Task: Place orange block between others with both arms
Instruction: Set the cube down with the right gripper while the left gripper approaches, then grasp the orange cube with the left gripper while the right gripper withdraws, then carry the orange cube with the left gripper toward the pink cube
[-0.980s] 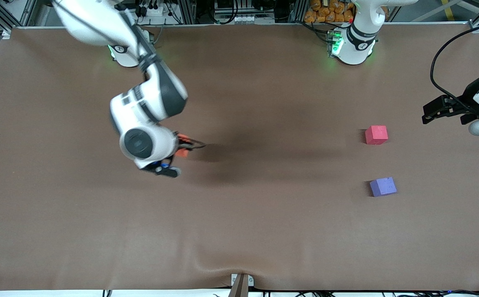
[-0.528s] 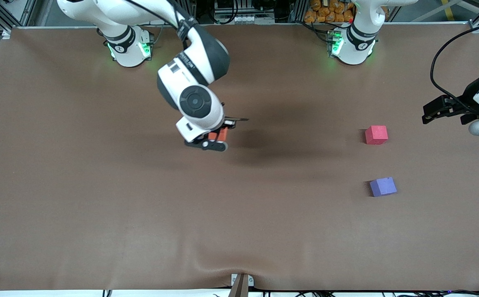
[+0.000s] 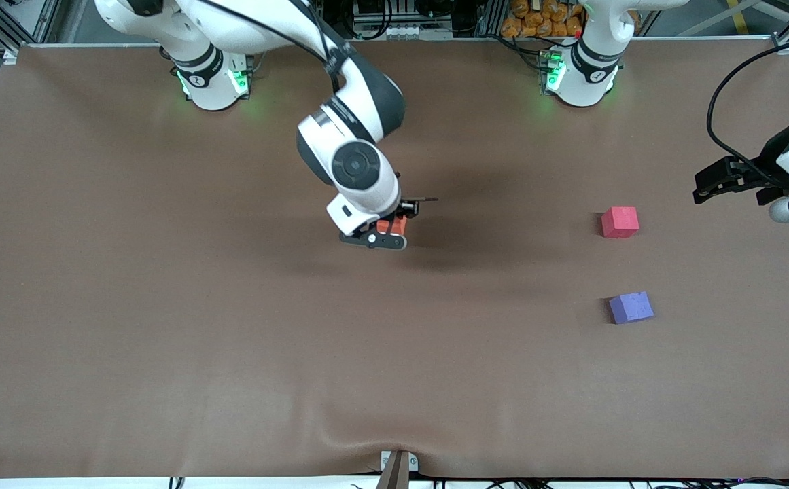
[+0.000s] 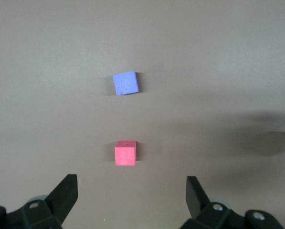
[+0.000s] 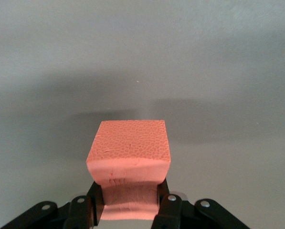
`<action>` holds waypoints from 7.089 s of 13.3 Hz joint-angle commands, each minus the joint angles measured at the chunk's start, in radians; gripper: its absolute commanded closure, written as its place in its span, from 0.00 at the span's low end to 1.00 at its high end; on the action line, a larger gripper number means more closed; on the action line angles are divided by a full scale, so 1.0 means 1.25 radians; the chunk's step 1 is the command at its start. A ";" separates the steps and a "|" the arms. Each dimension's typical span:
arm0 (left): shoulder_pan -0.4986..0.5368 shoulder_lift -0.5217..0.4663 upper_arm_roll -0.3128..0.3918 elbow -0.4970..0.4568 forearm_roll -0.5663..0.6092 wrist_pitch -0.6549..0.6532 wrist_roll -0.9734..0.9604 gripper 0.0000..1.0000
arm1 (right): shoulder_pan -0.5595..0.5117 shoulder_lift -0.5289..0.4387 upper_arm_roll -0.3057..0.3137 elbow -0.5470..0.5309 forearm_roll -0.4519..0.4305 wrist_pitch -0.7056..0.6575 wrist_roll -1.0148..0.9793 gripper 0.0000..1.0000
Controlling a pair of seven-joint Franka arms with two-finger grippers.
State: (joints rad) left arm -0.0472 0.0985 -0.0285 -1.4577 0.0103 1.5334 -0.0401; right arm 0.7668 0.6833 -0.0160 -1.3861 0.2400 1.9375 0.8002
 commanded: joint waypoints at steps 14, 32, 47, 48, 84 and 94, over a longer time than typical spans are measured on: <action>0.001 0.056 -0.002 0.011 0.006 -0.001 0.007 0.00 | 0.039 0.107 -0.011 0.018 -0.036 0.060 0.025 0.00; -0.313 0.293 -0.051 0.015 -0.043 0.250 -0.134 0.00 | -0.201 -0.127 -0.130 0.085 -0.068 -0.315 -0.213 0.00; -0.575 0.486 -0.050 0.013 -0.035 0.450 -0.404 0.00 | -0.483 -0.278 -0.131 0.055 -0.127 -0.452 -0.658 0.00; -0.579 0.493 -0.050 0.014 -0.041 0.457 -0.410 0.00 | -0.485 -0.281 -0.131 0.052 -0.140 -0.449 -0.684 0.00; -0.542 0.465 -0.046 0.016 -0.043 0.439 -0.513 0.91 | -0.583 -0.502 -0.126 -0.109 -0.172 -0.342 -0.735 0.00; -0.114 0.221 -0.050 0.008 -0.040 0.153 -0.206 0.89 | -0.642 -0.505 -0.017 -0.074 -0.170 -0.369 -0.641 0.00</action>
State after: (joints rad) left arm -0.2593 0.3896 -0.0787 -1.4181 -0.0341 1.7484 -0.3690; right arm -0.0128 0.0655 -0.0577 -1.4774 0.0195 1.4850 -0.0231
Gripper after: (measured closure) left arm 0.511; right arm 0.000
